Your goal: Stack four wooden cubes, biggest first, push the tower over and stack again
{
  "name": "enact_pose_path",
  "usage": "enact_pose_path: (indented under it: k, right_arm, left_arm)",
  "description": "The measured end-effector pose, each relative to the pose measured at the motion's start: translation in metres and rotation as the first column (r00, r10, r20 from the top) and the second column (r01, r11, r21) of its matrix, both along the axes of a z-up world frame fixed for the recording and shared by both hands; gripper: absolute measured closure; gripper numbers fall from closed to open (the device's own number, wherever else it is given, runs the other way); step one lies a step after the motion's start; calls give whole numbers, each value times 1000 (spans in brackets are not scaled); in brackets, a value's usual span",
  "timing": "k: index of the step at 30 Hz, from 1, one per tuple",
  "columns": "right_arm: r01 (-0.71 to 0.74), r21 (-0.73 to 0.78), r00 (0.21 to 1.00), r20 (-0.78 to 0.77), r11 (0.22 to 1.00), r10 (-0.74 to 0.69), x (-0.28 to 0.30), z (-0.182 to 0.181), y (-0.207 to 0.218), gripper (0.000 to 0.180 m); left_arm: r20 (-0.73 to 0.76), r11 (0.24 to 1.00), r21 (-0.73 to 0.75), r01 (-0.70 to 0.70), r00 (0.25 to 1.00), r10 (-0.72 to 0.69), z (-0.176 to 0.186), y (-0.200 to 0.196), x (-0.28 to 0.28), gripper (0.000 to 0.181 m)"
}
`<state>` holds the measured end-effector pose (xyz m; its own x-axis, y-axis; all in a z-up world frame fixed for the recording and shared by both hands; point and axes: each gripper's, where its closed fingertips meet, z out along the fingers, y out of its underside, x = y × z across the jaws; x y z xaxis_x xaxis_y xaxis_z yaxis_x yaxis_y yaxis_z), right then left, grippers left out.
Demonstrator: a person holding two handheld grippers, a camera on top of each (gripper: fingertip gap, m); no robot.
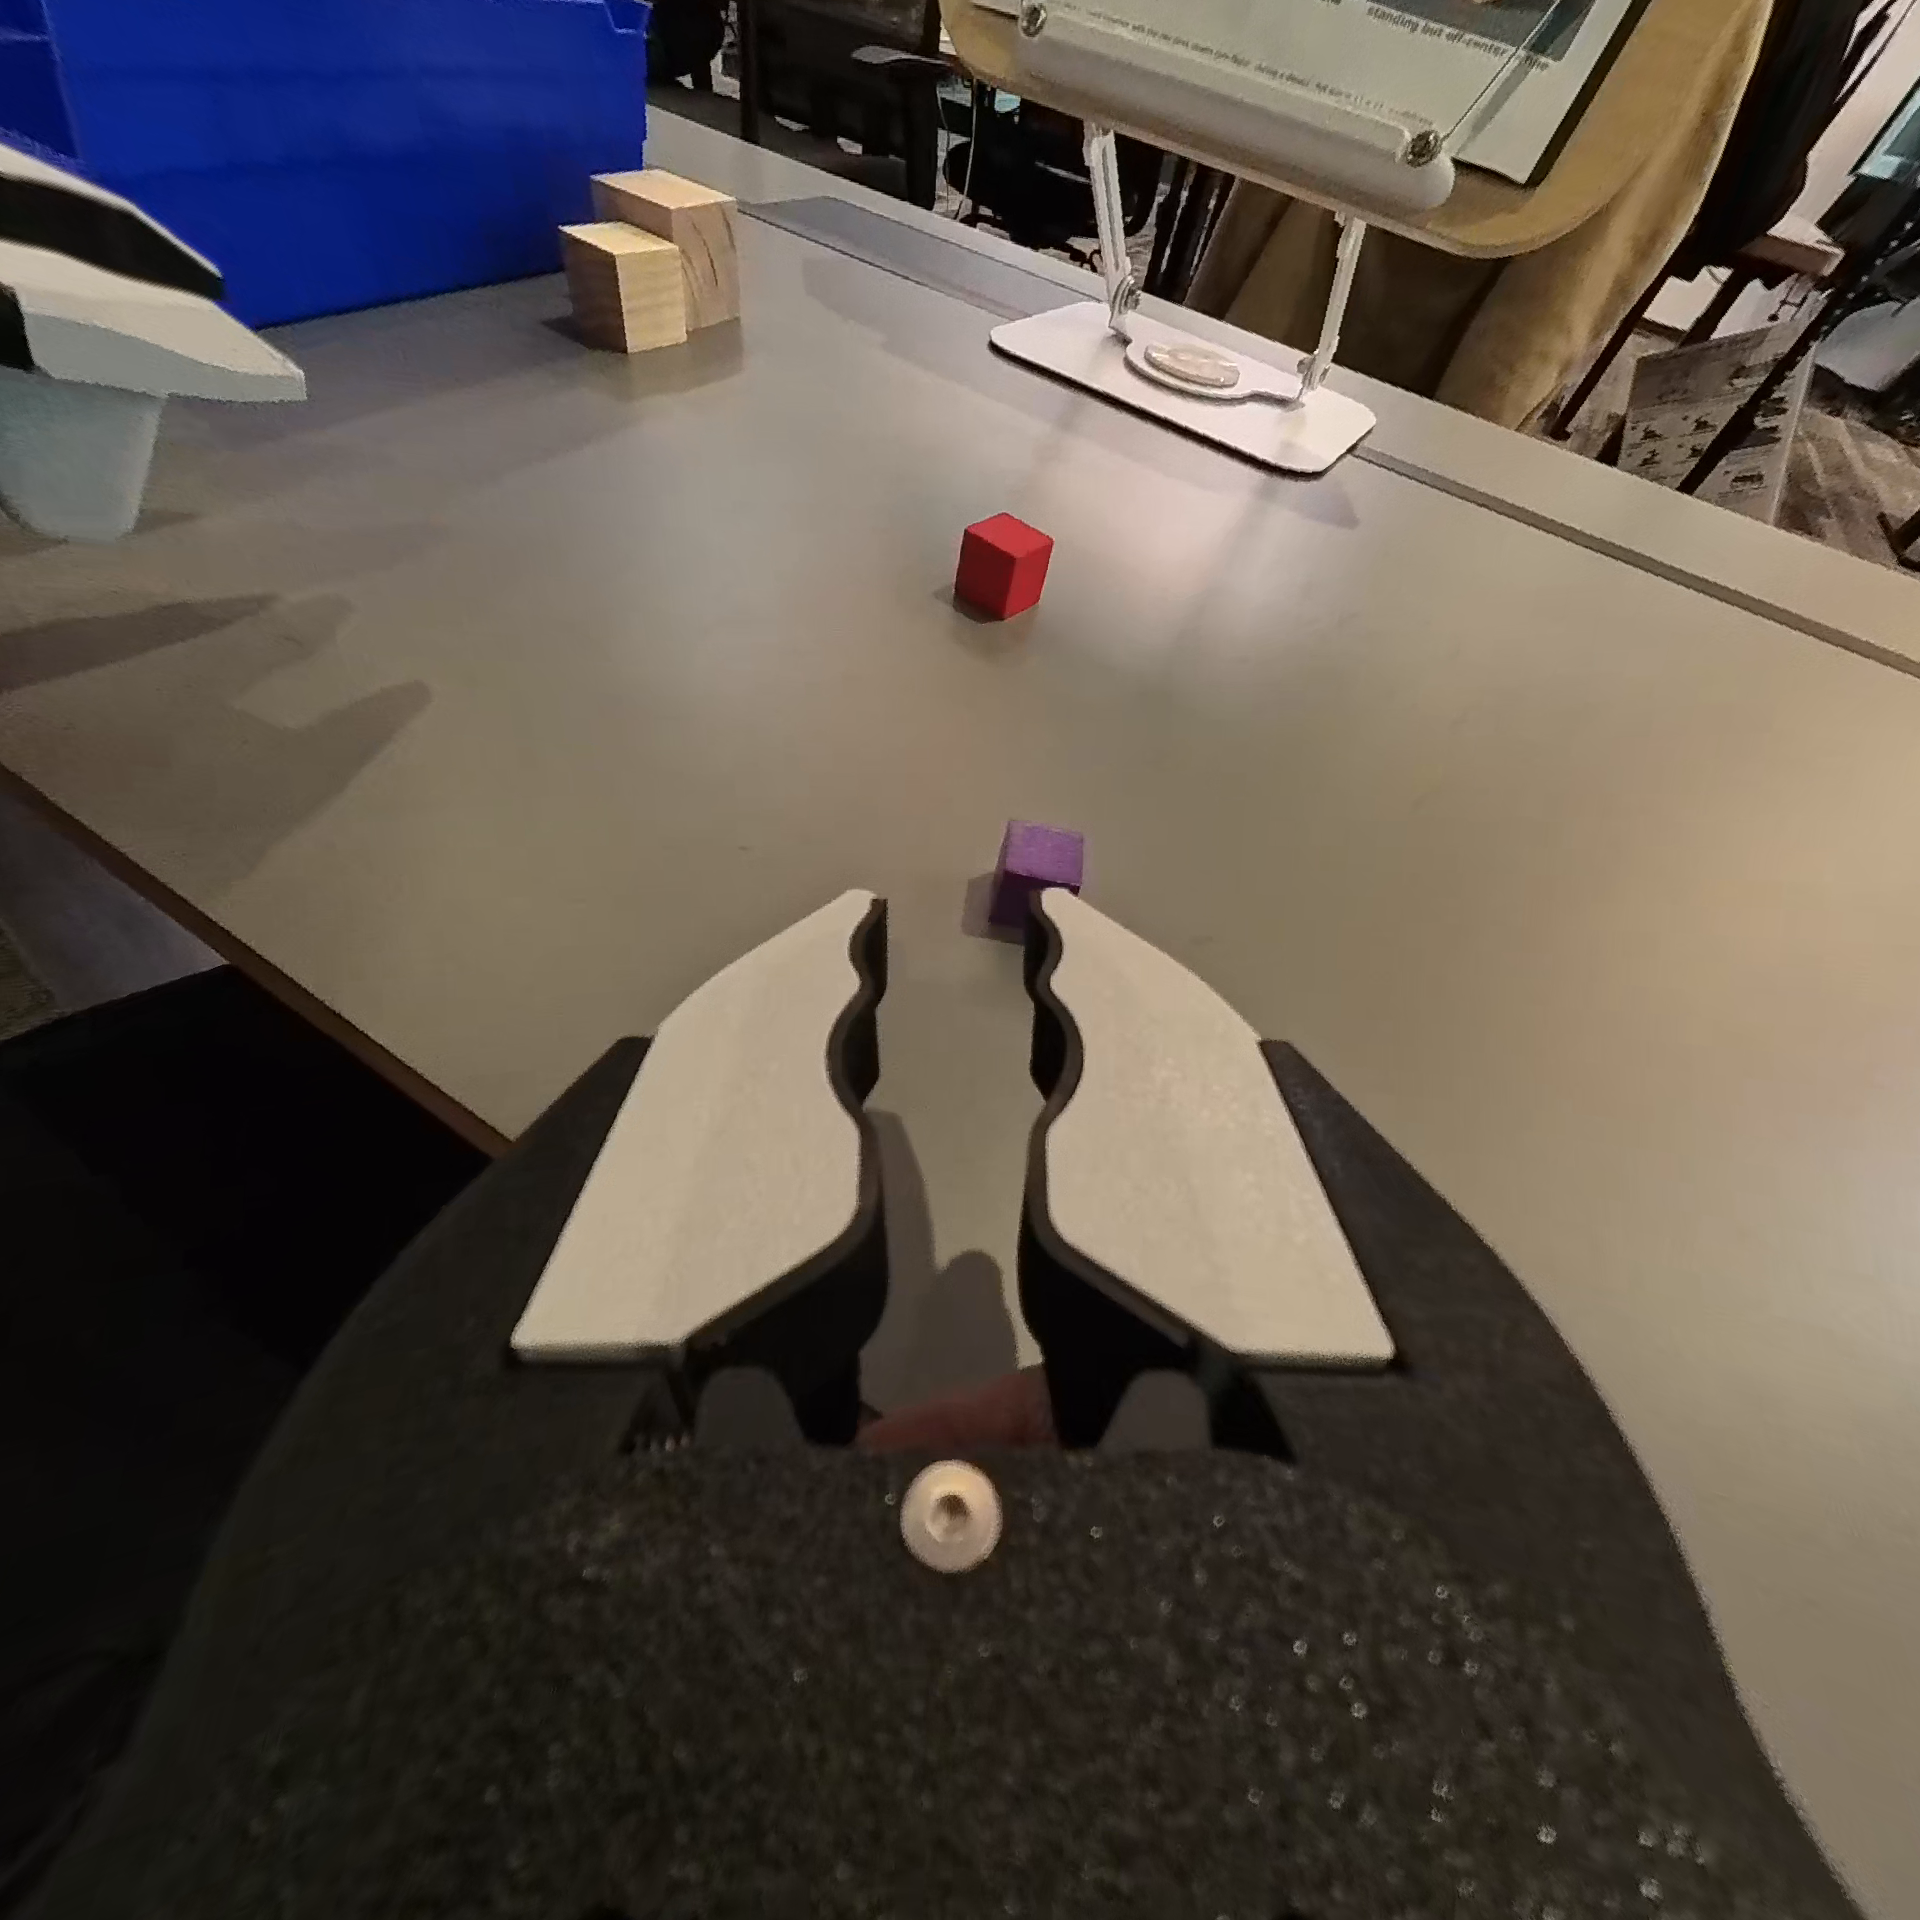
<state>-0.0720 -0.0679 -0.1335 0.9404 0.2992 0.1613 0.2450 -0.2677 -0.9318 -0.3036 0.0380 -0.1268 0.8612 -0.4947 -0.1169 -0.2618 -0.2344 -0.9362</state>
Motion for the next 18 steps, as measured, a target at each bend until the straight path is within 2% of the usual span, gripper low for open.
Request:
enact_pose_path:
  k: [7, 10, 12, 15, 18]
  right_arm:
    - [-5, -2, 1000, -3, 1000, 5, 0, 1, 0, 155]
    - [-7, 1, 1000, -6, 1000, 7, 0, 3, -1, 153]
    - [-13, -2, 1000, -11, 1000, 13, 0, 3, -1, 153]
    - [-27, -14, 1000, -15, 1000, 27, -3, 0, 1, 153]
    - [-43, -15, 999, -27, 999, 42, -6, 0, 1, 153]
  left_arm:
    - [-4, 1000, -7, 1, 1000, -1, 0, 1, 1, 132]
    - [-9, 999, -14, -45, 999, 45, 13, 18, -6, 135]
    - [-41, 993, -75, -88, 996, 85, 24, 45, -10, 125]
    - [-110, 978, -141, -155, 984, 140, 39, 109, -9, 111]
    - [-261, 943, -230, -242, 948, 179, 29, 184, -8, 108]
